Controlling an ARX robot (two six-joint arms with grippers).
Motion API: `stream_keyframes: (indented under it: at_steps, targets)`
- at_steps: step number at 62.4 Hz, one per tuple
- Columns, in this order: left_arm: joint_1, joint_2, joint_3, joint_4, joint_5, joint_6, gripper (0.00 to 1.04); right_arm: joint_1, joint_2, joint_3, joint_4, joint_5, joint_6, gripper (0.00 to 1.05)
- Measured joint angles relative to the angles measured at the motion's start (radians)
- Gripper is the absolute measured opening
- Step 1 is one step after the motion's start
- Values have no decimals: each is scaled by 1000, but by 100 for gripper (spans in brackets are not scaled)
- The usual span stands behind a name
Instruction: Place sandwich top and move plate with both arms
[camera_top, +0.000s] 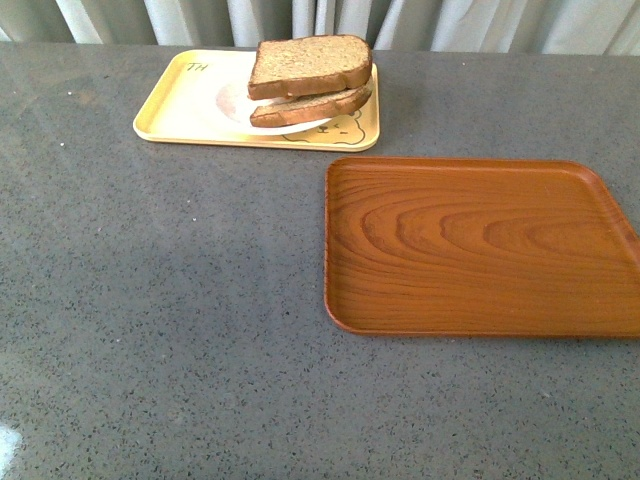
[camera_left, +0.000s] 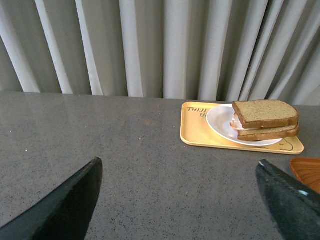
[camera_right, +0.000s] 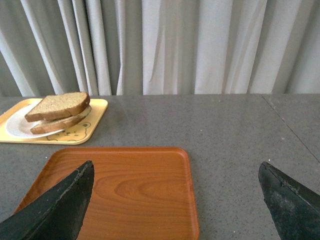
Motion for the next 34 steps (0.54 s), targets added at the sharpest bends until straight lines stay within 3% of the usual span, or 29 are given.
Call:
stream_keyframes:
  at_steps: [34]
  targets:
    - [0,0,0,0,0,1,96,0,0,0,0,0,0,96]
